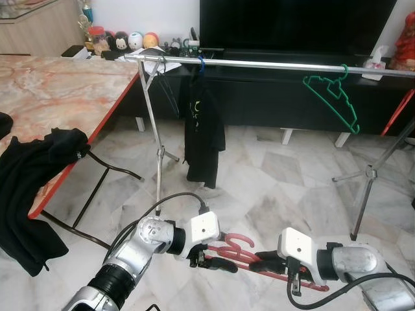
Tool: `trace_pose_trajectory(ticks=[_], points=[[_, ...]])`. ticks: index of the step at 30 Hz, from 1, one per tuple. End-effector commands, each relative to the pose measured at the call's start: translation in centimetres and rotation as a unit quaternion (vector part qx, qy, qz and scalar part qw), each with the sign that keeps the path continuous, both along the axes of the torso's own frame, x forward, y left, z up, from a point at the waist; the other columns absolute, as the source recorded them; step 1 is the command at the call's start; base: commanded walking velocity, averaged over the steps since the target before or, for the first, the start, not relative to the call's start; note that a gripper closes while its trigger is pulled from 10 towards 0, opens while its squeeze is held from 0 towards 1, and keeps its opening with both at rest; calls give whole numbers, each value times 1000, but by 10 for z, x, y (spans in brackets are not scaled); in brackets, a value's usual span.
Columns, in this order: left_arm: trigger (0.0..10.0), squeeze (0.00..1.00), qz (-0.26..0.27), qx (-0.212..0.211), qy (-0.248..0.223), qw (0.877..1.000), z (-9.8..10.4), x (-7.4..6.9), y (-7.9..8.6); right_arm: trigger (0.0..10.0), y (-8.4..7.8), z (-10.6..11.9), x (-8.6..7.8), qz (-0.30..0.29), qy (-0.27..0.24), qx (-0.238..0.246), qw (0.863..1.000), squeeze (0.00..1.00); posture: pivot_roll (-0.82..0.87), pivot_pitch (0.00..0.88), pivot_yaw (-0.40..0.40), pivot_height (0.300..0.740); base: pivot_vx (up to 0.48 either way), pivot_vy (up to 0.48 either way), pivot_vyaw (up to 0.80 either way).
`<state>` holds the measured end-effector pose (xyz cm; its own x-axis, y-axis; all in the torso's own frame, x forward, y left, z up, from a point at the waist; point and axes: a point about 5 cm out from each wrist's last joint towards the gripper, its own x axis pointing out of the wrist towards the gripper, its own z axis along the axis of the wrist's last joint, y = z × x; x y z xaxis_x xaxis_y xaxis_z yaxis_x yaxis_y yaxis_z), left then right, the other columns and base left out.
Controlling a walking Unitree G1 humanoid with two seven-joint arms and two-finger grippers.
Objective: Hang hanger
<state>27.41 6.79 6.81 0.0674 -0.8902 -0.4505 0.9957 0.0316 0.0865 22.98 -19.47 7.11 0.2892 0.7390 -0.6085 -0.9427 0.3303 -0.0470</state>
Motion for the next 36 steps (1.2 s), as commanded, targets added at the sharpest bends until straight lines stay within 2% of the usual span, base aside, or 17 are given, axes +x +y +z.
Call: trace_pose_trajectory(ticks=[1,2,3,4,5,6,7,8,36], points=[[10000,0,-17,3,-9,1000,3,2,-4,10000,2,10,4,9,-15,2,1000,0,-119,0,9,740,0,0,0],[5059,0,-17,3,-9,1000,3,2,-5,10000,3,10,4,10,-15,2,1000,0,-119,0,9,740,0,0,0],[4157,0,-18,4,-9,1000,3,2,-5,10000,3,10,4,10,-16,2,1000,0,-119,0,9,740,0,0,0],[4157,0,-19,4,-10,1000,2,2,-5,10000,3,10,4,10,-16,2,1000,0,-121,0,9,740,0,0,0],[3529,0,-19,4,-10,1000,2,3,-5,10000,3,10,4,11,-16,2,1000,0,-121,0,9,740,0,0,0],[2275,0,-20,5,-10,1000,2,3,-5,10000,3,11,4,11,-16,2,1000,0,-121,0,9,740,0,0,0],[2275,0,-20,5,-10,1000,2,3,-5,10000,3,11,4,11,-16,2,1000,0,-121,0,9,740,0,0,0],[0,0,-20,5,-10,1000,2,3,-5,10000,3,11,4,10,-17,4,1000,0,-121,0,9,740,0,0,0],[0,0,-48,8,-5,999,2,2,0,10000,7,14,12,6,-25,18,1000,0,-113,0,5,740,0,0,0]])
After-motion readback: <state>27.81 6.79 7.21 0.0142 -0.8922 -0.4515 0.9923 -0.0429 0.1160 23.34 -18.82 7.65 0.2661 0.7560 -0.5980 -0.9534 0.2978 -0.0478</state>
